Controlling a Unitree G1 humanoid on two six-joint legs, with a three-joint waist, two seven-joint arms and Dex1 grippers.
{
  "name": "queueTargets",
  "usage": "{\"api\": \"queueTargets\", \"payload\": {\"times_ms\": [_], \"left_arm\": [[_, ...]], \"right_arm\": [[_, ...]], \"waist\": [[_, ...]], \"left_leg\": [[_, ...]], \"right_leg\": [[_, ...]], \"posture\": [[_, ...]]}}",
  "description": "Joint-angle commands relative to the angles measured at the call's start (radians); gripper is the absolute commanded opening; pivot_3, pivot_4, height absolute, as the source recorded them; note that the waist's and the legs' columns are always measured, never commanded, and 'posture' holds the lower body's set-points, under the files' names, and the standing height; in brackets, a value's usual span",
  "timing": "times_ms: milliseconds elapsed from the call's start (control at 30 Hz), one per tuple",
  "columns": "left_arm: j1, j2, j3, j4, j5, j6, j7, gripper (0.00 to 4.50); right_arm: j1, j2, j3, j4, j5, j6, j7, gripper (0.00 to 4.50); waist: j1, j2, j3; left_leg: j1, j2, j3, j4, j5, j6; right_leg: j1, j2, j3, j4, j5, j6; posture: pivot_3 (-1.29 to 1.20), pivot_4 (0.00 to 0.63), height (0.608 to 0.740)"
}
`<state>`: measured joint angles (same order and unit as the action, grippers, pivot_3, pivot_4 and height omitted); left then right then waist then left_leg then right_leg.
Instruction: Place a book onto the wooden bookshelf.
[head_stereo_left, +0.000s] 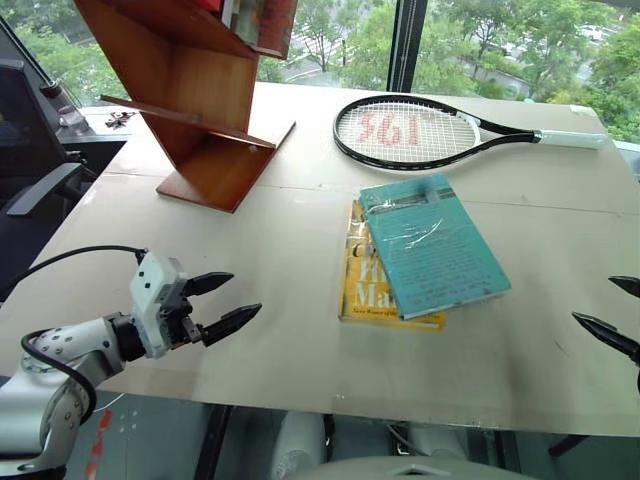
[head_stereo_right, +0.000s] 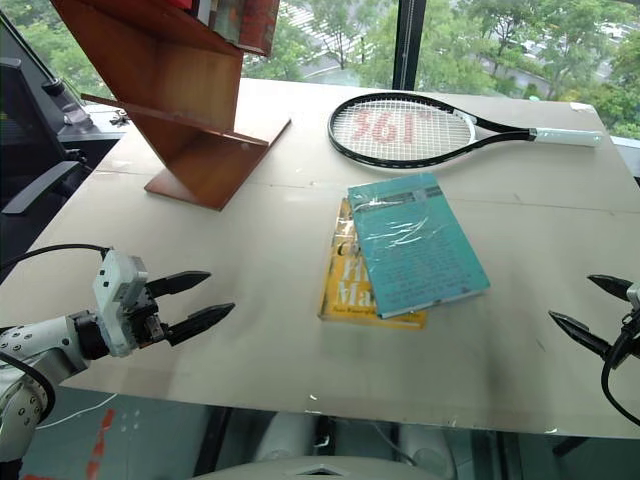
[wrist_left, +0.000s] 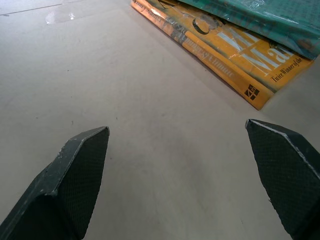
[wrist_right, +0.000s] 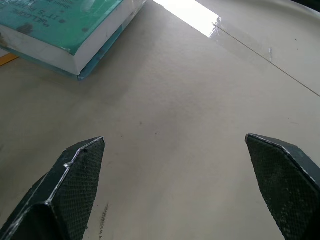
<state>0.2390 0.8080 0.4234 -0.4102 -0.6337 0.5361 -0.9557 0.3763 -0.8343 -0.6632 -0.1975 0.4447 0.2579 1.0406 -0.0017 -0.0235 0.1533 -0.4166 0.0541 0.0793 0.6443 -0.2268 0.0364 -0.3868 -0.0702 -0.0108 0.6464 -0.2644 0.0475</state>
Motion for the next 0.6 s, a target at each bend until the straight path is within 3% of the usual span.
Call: {"api": "queueTargets", "payload": {"times_ms": [33,100,200,233,300,533,567,600], "left_arm": [[-0.058,0.012,0.004,-0.017,-0.026,-0.012,-0.006,4.5],[-0.136,-0.003,-0.032,-0.046,-0.051,-0.008,0.006,4.5],[-0.189,-0.015,-0.062,-0.088,-0.091,0.007,0.001,4.5],[-0.195,-0.013,-0.068,-0.102,-0.101,0.006,-0.009,4.5],[-0.191,-0.004,-0.081,-0.133,-0.107,-0.026,-0.054,4.5],[-0.148,0.001,-0.093,-0.157,-0.084,-0.087,-0.125,4.5],[-0.133,-0.003,-0.092,-0.163,-0.077,-0.095,-0.122,4.5],[-0.122,-0.007,-0.089,-0.168,-0.072,-0.099,-0.115,4.5]], "right_arm": [[-0.036,0.019,0.005,-0.085,0.035,0.043,-0.071,4.45],[-0.096,0.04,0.038,-0.207,0.072,0.157,-0.193,4.45],[-0.168,-0.027,0.139,-0.323,0.005,0.368,-0.332,4.45],[-0.209,-0.037,0.164,-0.331,0.025,0.413,-0.348,4.22],[-0.308,-0.051,0.226,-0.335,0.047,0.533,-0.407,3.7],[-0.614,-0.047,0.561,-0.205,-0.154,0.675,-0.586,0.36],[-0.653,-0.032,0.632,-0.185,-0.184,0.657,-0.582,0.07],[-0.684,-0.018,0.685,-0.171,-0.209,0.635,-0.582,0.07]], "waist": [[0.001,0.0,0.0],[0.003,0.0,0.0],[0.004,0.002,0.0],[0.0,0.002,0.0],[-0.001,0.001,0.0],[-0.004,0.001,0.0],[-0.004,0.001,0.0],[-0.004,0.001,0.0]], "left_leg": [[0.0,0.0,0.0,0.0,0.0,0.0],[0.0,0.0,0.0,0.0,0.0,0.0],[0.001,0.0,0.0,0.0,0.0,0.0],[0.001,0.0,0.001,0.001,0.0,0.0],[0.0,0.0,0.001,0.0,0.0,0.0],[-0.002,0.0,0.003,-0.001,0.0,0.0],[-0.003,0.0,0.003,-0.001,0.0,0.0],[-0.003,-0.001,0.003,-0.001,0.0,0.0]], "right_leg": [[0.0,0.0,0.0,0.0,0.0,0.0],[0.0,0.0,0.0,0.0,0.0,0.0],[0.0,0.0,0.001,0.001,0.001,-0.001],[0.0,0.0,0.001,0.001,0.001,-0.001],[0.0,0.0,0.001,0.001,0.001,-0.001],[-0.004,0.005,0.003,0.0,0.001,-0.001],[-0.004,0.005,0.002,0.0,0.001,-0.001],[-0.005,0.005,0.003,0.0,0.001,-0.001]], "posture": [[0.0,0.15,0.739],[0.0,0.15,0.739],[0.0,0.15,0.739],[0.0,0.15,0.739],[0.0,0.15,0.739],[0.0,0.15,0.739],[0.0,0.15,0.739],[0.0,0.15,0.739]]}}
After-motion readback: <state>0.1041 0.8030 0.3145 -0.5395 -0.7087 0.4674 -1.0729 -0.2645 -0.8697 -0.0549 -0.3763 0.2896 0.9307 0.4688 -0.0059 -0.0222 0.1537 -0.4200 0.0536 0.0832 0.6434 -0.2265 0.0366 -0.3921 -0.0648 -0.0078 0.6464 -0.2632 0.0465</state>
